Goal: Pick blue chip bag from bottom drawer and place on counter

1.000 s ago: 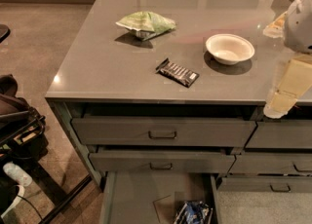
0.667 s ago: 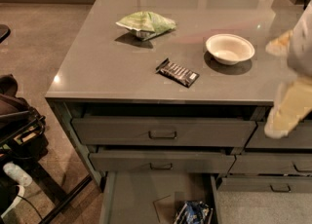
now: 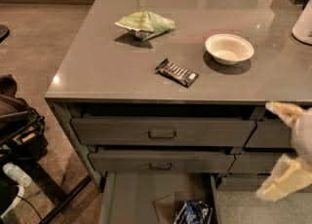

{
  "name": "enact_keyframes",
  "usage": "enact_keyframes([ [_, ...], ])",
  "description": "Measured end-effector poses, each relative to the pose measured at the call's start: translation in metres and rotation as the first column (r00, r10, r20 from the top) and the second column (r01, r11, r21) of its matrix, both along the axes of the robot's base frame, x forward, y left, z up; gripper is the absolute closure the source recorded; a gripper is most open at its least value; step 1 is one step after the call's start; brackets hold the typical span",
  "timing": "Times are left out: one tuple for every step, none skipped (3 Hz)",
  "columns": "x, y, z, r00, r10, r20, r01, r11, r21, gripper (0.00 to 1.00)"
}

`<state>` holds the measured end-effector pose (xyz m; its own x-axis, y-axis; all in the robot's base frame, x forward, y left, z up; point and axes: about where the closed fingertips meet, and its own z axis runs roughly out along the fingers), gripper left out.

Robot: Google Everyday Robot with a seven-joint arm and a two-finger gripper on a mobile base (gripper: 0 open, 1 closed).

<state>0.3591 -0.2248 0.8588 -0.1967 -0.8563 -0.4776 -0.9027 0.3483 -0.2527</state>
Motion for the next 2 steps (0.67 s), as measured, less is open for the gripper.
enact_keyframes([
  [-0.023,-0.006,-0.096,0.9926,-0.109,-0.054,0.117,0.974,0.192,0.0],
  [-0.035,-0.012,-0.148,0.9772,-0.176,-0.119,0.201,0.947,0.249,0.0],
])
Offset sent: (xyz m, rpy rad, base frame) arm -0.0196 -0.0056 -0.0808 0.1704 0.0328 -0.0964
